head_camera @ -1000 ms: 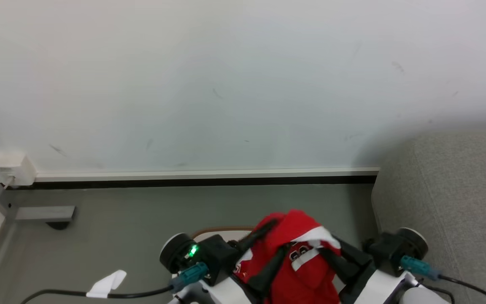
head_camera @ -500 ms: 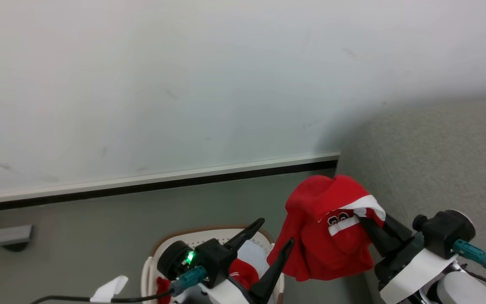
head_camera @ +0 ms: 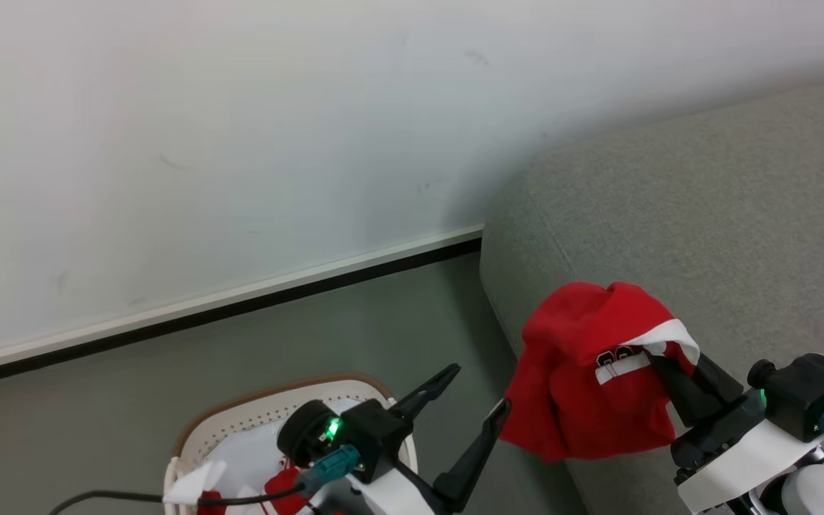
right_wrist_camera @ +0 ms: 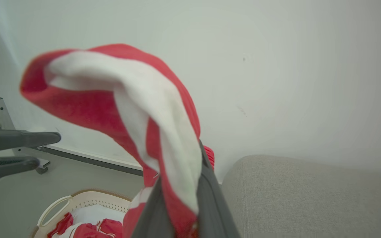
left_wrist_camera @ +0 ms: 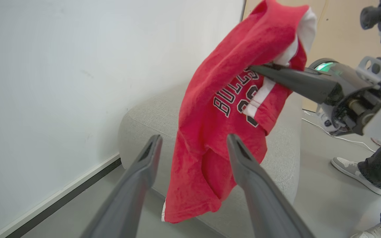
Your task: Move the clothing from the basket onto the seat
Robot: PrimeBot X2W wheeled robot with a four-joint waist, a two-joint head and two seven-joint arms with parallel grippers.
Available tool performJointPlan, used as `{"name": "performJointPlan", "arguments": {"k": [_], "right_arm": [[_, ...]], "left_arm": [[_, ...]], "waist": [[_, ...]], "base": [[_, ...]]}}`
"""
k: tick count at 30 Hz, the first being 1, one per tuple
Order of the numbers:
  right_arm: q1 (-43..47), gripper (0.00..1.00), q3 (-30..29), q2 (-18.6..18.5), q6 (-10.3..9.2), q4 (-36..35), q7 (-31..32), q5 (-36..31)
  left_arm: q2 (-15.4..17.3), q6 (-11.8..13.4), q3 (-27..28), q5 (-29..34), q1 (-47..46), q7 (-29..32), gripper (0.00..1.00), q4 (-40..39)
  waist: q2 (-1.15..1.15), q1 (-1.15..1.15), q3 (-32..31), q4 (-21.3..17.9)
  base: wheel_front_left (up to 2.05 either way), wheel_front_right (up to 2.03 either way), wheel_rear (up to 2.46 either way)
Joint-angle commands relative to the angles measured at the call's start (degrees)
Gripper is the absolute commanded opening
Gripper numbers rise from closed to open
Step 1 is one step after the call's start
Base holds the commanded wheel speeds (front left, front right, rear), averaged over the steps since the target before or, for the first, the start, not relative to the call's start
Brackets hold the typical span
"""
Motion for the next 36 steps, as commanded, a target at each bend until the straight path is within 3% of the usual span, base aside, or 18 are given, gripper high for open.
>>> {"name": "performJointPlan", "arguments": {"k": [1,10,16,25,30,36], "right_arm": [[0.6,0.0,-0.5,-0.2,-0.12,-0.5,0.0,-0.4],[1.7,0.0,-4.7,0.2,-0.12,-2.9,0.4,-1.8],[-1.9,0.0,-9.7,0.1,-0.12,-3.6,-0.5,-4.4],[-15.8,0.0,-27.1,-1.1,-0.13,-2.1,-1.4,-11.6],[-25.1,0.0,-38.3,-4.6,-0.13,1.6,1.8,-16.4],[-33.8,0.0,-49.5,-10.6,-0.13,12.5,7.6,-21.8]], "left_arm": [[0.1,-0.1,0.0,-0.5,-0.5,-0.3,1.0,0.1],[0.6,-0.3,-0.6,-0.1,-2.1,-0.2,1.0,0.1],[1.4,-0.6,-0.7,1.1,-5.2,0.5,1.0,-1.0],[2.1,-1.5,-0.4,3.7,-14.4,0.7,1.0,-3.8],[1.4,-1.4,0.5,4.6,-18.1,-1.8,1.0,-3.3],[0.6,-1.0,1.2,3.2,-18.7,-5.0,1.0,-1.2]], "waist": [[0.0,0.0,0.5,-0.5],[0.0,0.0,3.8,0.6],[0.0,0.0,10.2,2.8],[0.0,0.0,25.7,7.8],[0.0,0.0,31.9,10.7],[0.0,0.0,34.6,14.3]], "base": [[0.0,0.0,0.0],[0.0,0.0,0.0],[0.0,0.0,0.0],[0.0,0.0,0.0],[0.0,0.0,0.0],[0.0,0.0,0.0]]}}
